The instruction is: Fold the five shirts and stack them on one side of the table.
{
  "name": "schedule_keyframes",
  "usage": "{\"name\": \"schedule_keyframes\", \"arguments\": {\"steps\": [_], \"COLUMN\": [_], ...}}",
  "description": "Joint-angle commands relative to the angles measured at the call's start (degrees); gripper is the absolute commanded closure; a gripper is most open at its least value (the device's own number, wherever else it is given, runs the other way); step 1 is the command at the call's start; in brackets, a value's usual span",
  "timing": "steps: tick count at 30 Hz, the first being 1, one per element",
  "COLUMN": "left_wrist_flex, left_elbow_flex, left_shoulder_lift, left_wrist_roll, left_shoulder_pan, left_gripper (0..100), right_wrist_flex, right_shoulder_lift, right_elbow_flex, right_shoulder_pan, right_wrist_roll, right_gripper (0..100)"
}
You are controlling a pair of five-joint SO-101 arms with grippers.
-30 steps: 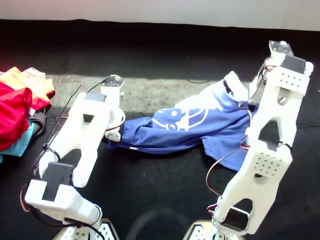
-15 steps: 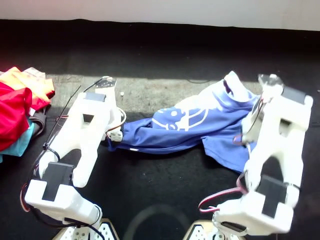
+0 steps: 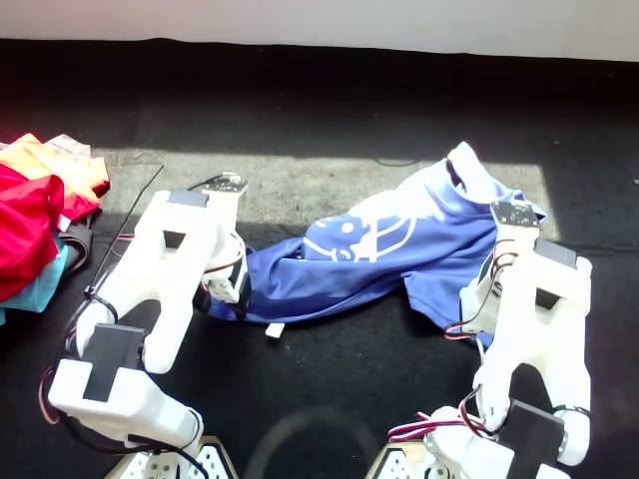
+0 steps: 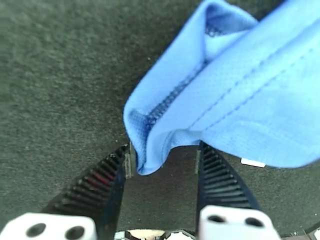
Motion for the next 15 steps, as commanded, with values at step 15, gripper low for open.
{"name": "schedule_keyframes", "arguments": {"steps": [15], "left_wrist_flex": [-6.7], "left_elbow_flex": [-2.9], "left_shoulder_lift": [8.1], "left_wrist_roll": [-9.1], "left_shoulder_pan": [-1.8], "left_gripper": [98], "right_wrist_flex": [-0.4], "right_shoulder_lift": [-2.3], "right_elbow_flex": [0.3], "right_shoulder_pan": [0.5], "right_wrist_roll": [0.2], "right_gripper": [83.9]}}
